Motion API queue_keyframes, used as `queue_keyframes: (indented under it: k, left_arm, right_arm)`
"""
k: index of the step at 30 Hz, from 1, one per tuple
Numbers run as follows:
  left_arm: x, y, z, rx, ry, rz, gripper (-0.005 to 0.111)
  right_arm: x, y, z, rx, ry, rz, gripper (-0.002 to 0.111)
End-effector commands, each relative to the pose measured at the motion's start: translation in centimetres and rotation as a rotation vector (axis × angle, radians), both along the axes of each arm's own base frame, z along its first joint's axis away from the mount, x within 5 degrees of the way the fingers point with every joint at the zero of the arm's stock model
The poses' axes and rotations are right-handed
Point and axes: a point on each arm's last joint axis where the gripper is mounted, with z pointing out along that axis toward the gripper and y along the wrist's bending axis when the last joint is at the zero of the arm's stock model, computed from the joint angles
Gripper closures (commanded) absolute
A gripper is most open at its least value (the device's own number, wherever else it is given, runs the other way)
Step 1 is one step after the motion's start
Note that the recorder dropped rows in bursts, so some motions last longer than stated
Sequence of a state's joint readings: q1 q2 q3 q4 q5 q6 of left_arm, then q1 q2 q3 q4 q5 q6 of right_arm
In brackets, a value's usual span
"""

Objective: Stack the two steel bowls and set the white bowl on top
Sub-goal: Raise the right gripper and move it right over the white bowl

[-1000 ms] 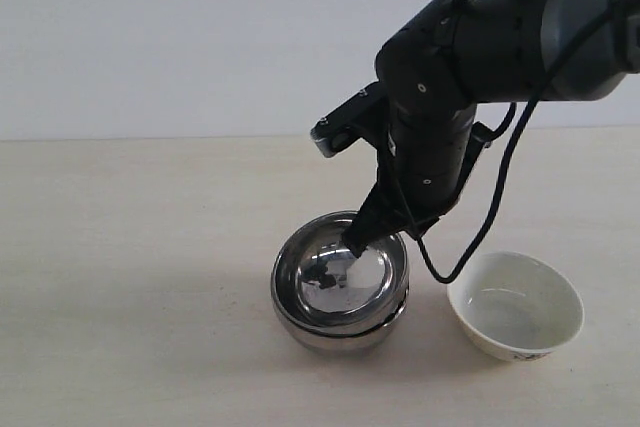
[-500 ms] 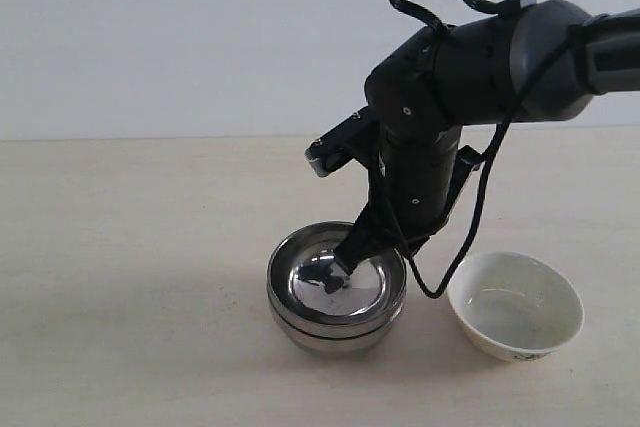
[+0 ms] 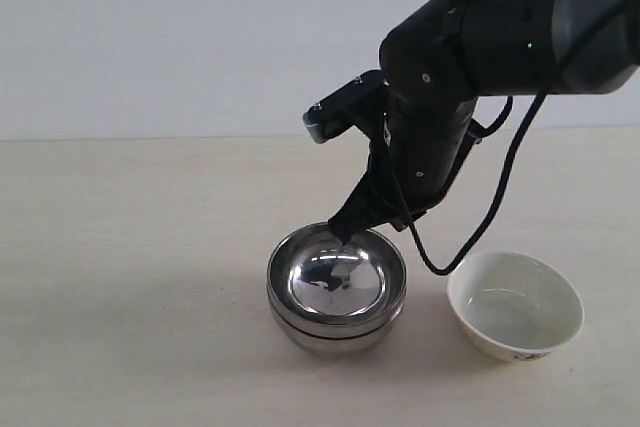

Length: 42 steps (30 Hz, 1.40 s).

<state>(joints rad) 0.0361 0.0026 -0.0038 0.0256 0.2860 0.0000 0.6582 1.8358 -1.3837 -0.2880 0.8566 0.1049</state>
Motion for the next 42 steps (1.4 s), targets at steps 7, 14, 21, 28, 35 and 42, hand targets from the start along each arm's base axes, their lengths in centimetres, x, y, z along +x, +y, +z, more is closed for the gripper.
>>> queue_keyframes:
  k: [7,14,21,28,35,42]
  left_arm:
    - [0.0,0.0,-0.1,-0.015,-0.001,0.004,0.103]
    - [0.0,0.0,-0.1,-0.015,-0.001,0.004,0.103]
    - [0.0,0.0,-0.1,-0.015,-0.001,0.004,0.103]
    - [0.0,0.0,-0.1,-0.015,-0.001,0.004,0.103]
    - [0.0,0.0,-0.1,-0.015,-0.001,0.004,0.103]
    - [0.0,0.0,-0.1,-0.015,-0.001,0.004,0.103]
  right_arm:
    - [-1.2,1.9,-1.3,0.193,0.110,0.088,0.108]
    - [-0.7,2.9,-5.5,0.150,0.168,0.098,0.108]
    - [-0.7,4.0,-8.5,0.122,0.200,0.118,0.108]
    - [-0.7,4.0,-8.8,0.114,0.202,0.129,0.108]
    - [-1.7,1.1,1.9,0.236,0.016,0.091,0.108]
    - [1.2,-9.9,3.2,0.146,0.137,-0.224,0.108]
